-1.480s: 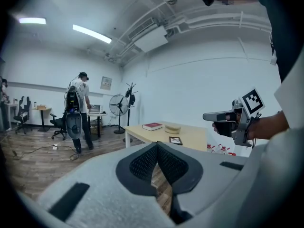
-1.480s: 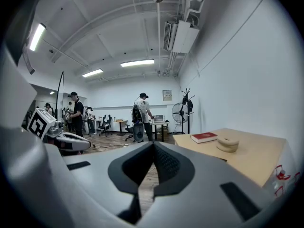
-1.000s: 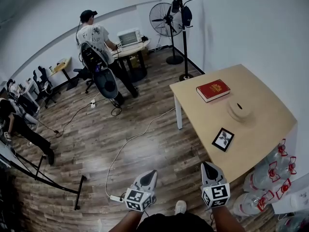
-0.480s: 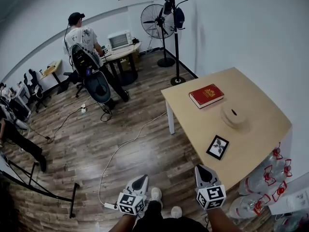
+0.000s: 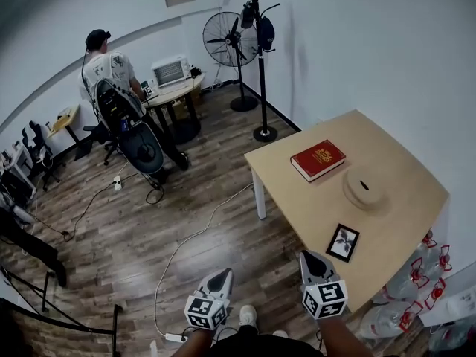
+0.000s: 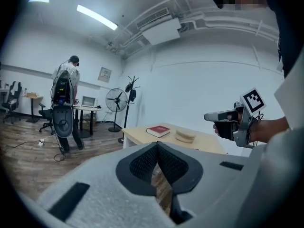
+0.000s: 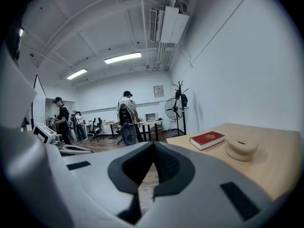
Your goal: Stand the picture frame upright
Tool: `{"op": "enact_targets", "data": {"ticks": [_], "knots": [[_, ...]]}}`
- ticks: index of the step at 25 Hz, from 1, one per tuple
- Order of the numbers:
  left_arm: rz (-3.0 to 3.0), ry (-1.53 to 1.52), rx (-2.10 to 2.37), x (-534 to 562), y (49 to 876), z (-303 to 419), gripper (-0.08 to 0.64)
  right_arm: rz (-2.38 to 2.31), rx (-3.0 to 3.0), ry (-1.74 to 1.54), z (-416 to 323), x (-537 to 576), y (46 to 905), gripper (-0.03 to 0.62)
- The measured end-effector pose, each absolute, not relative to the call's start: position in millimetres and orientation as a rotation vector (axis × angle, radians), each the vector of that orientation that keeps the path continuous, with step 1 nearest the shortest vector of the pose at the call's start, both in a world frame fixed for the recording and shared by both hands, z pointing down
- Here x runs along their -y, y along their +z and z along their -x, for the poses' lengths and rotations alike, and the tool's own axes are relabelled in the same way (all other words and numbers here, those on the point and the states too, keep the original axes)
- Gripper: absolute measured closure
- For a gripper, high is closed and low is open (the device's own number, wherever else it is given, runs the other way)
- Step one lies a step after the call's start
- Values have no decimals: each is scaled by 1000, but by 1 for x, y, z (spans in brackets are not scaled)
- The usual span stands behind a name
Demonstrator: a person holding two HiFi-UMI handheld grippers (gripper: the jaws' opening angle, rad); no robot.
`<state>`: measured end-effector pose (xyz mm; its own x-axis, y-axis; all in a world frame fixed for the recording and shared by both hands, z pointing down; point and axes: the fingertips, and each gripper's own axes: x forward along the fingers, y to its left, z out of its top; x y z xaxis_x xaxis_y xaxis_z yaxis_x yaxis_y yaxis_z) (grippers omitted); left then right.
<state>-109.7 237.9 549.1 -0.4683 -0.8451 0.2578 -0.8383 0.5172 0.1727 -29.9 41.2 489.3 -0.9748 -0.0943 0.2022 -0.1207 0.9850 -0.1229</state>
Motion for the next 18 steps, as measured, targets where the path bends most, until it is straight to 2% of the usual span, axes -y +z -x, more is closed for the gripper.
{"op": "enact_targets", "data": {"ticks": [10,18], "knots": [[-1542,-46,2369,-213,545,189,560,-279,2911,198,103,-37,493,583],[-1677,13,2281,-191,543,223,559,-452,2894,159,121,-11,500,583]]}}
